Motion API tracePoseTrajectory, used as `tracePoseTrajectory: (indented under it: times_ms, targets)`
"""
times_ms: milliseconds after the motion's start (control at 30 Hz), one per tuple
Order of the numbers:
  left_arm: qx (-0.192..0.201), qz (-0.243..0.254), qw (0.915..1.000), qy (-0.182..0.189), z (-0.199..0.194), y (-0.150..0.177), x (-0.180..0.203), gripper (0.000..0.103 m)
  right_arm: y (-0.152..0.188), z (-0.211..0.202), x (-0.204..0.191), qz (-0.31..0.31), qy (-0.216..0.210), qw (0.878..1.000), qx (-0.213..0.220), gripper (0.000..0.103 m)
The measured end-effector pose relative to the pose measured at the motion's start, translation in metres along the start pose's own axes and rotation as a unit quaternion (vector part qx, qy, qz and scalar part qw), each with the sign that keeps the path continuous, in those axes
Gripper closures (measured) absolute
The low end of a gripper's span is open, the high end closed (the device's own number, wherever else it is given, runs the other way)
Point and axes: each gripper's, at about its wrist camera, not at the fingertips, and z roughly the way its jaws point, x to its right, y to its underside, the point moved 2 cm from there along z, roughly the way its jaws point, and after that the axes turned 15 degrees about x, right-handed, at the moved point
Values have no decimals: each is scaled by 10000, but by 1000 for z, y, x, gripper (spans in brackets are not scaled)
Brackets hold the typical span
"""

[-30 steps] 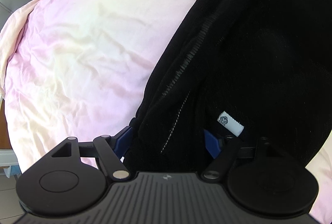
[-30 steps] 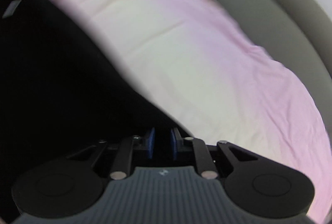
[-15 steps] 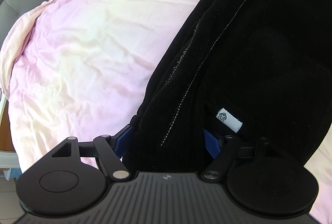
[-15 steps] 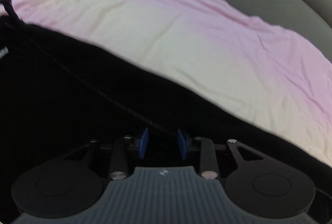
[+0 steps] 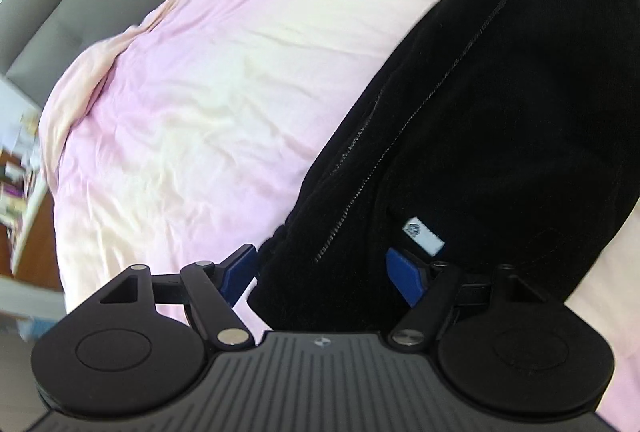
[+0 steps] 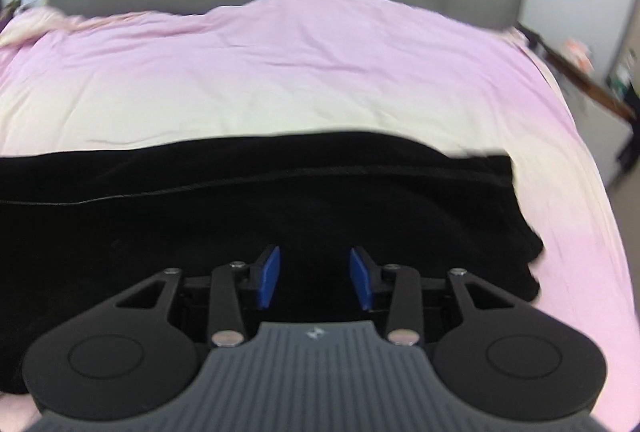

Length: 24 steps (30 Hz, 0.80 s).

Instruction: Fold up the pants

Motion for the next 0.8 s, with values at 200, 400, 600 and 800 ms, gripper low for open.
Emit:
tracePoseTrajectory:
  times_ms: [200, 400, 600, 800]
  targets:
    - [-150, -389, 9990, 144, -19, 24, 5, 15, 36, -31, 13, 655, -191, 9977, -39, 53]
    - [-167, -1290, 9915, -94, -37, 54, -1, 14, 42, -24, 21, 1602, -119, 9870, 43, 48]
    - [-15, -2161, 9761, -228, -39, 91, -3, 12, 41, -33, 43, 1574, 72, 9875, 87, 47]
    - [187, -3983, 9157, 495, 0, 117, -17, 10, 40, -38, 63, 1883, 237, 9818, 78, 47]
